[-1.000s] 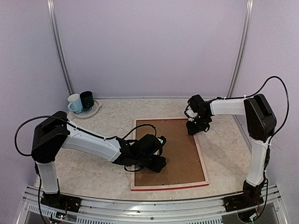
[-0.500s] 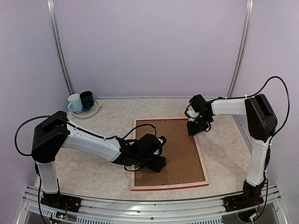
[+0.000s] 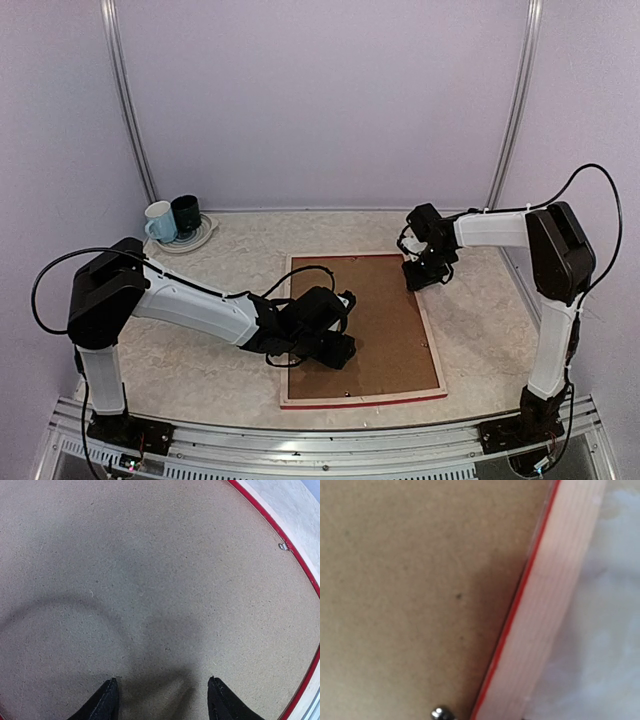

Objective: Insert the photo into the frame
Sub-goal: Press the fastener onto the backboard, then pick up the photo frame from the center of the board.

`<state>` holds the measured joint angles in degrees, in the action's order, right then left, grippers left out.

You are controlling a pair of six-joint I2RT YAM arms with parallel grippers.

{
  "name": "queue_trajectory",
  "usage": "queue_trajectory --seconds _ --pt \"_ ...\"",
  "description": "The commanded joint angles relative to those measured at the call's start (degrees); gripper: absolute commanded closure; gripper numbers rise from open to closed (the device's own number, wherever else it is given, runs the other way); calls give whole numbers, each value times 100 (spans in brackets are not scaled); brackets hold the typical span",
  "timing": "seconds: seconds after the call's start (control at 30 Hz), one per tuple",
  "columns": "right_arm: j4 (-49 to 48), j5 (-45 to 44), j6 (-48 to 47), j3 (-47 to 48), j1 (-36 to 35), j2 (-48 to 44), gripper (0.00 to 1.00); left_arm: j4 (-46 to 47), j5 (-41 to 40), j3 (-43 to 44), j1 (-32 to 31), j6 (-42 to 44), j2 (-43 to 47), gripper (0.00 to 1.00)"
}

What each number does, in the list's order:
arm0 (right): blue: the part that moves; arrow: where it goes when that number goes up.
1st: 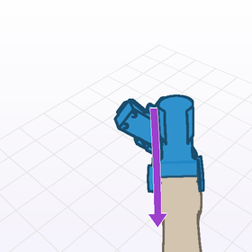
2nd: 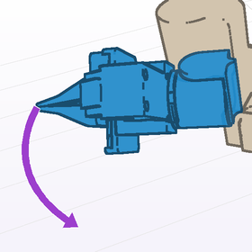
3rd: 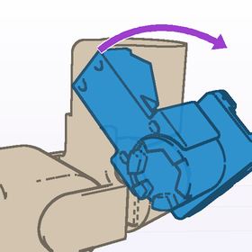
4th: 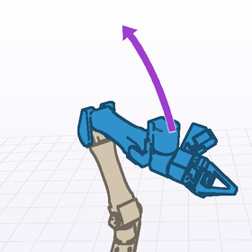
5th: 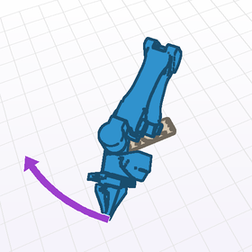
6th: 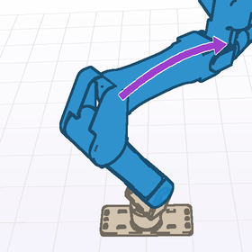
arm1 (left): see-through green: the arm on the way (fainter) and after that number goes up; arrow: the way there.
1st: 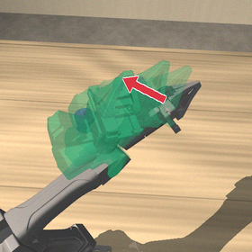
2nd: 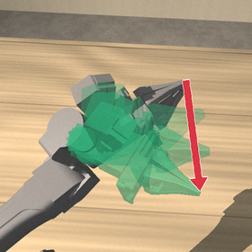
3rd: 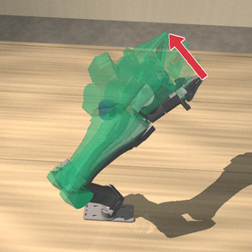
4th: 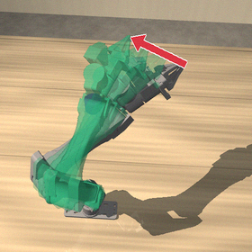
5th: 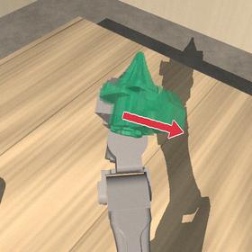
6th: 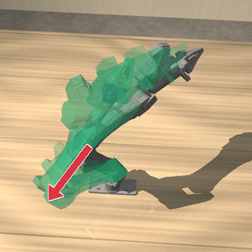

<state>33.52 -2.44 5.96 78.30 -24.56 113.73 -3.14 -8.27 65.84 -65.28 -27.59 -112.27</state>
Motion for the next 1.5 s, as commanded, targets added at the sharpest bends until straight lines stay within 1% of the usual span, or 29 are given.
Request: queue_trajectory --seconds 0.0,0.1,0.3,0.4,0.5,0.53,0.6,0.67,0.73,0.83,0.87,1.03,1.17,1.23,1.33,1.47 --pt "91 -327 56 -197 17 -33 75 4 60 -80 35 39 -119 40" --pt "-17 -502 162 -307 -11 -73 80 23 62 -80 34 44 -137 40" --pt "-226 -824 485 -472 -187 -77 83 42 51 -97 34 28 -138 40" --pt "-300 -873 586 -483 -310 -38 88 38 33 -107 37 18 -138 40" --pt "-244 -904 687 -455 -356 -75 88 2 -28 -88 38 17 -83 40" --pt "-215 -921 706 -443 -359 -130 86 -33 -52 -63 34 17 -54 40" --pt "-87 -942 745 -379 -357 -281 77 -106 -121 6 54 26 46 39" --pt "49 -838 760 -304 -322 -494 62 -174 -163 84 94 47 220 39" --pt "163 -503 851 -278 -203 -749 47 -286 -158 208 144 73 400 38" --pt "153 -59 976 -471 26 -1229 32 -470 -246 345 192 118 645 34" --pt "97 143 1017 -602 116 -1390 30 -526 -284 350 215 118 793 31" --pt "-393 925 1168 -1543 373 -2019 24 -737 -461 31 410 17 1397 16" --pt "-881 1304 1309 -2196 381 -2240 26 -749 -450 -562 726 -106 1749 8" --pt "-1125 1517 1398 -2444 381 -2267 27 -697 -413 -823 861 -143 1888 2" --pt "-1385 1663 1467 -2708 381 -2196 29 -654 -376 -1066 996 -179 1924 1" --pt "-1645 1783 1505 -2922 380 -2063 29 -460 -204 -1326 1131 -257 1822 2"
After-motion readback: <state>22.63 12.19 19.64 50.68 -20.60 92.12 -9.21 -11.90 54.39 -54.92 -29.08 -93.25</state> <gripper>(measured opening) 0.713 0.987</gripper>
